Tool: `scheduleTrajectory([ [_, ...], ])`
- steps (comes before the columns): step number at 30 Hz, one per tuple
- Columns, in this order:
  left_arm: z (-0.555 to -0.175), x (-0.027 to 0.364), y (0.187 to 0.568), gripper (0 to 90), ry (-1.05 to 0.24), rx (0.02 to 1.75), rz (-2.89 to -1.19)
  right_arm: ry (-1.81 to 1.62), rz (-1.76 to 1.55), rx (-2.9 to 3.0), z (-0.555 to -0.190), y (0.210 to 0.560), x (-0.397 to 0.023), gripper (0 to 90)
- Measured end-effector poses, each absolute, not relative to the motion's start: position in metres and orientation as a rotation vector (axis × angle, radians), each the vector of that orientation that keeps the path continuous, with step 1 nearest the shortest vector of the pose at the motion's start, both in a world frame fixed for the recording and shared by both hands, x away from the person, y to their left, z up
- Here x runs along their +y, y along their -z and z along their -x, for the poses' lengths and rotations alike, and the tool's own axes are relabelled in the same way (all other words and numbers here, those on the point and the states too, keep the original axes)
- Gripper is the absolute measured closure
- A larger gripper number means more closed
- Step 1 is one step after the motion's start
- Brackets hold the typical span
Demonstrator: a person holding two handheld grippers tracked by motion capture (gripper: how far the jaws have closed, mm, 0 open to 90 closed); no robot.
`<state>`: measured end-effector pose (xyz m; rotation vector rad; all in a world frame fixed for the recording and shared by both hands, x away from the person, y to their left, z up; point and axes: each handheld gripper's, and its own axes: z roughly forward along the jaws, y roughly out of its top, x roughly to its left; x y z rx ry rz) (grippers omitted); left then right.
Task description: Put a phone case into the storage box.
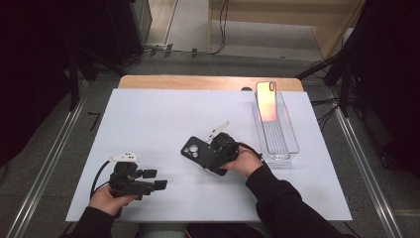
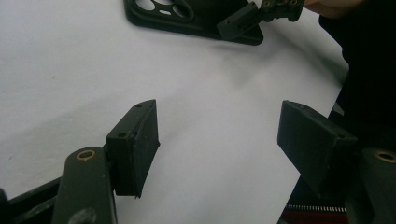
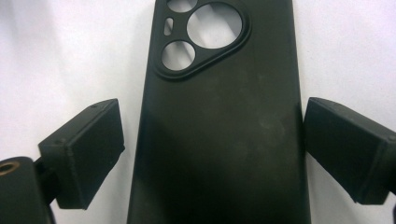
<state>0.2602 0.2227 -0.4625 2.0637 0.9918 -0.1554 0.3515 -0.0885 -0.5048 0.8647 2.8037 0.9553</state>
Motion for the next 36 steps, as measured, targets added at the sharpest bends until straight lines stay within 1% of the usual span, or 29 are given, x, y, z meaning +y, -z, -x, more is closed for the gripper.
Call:
scheduleTrajectory([
  [4,-0.26,0.223,0.462,29.6,0.155,0.991,-2.064,-0.911,-0.83,2.773,-0.347,0.505,-0.086,9.5],
  [19,-0.26,0.223,0.462,29.6,0.154,0.992,-2.062,-0.972,-0.805,2.691,-0.339,0.513,-0.089,10.4],
  [36,-0.261,0.224,0.461,29.6,0.162,0.999,-2.05,-1.009,-0.845,2.678,-0.339,0.512,-0.092,13.1],
])
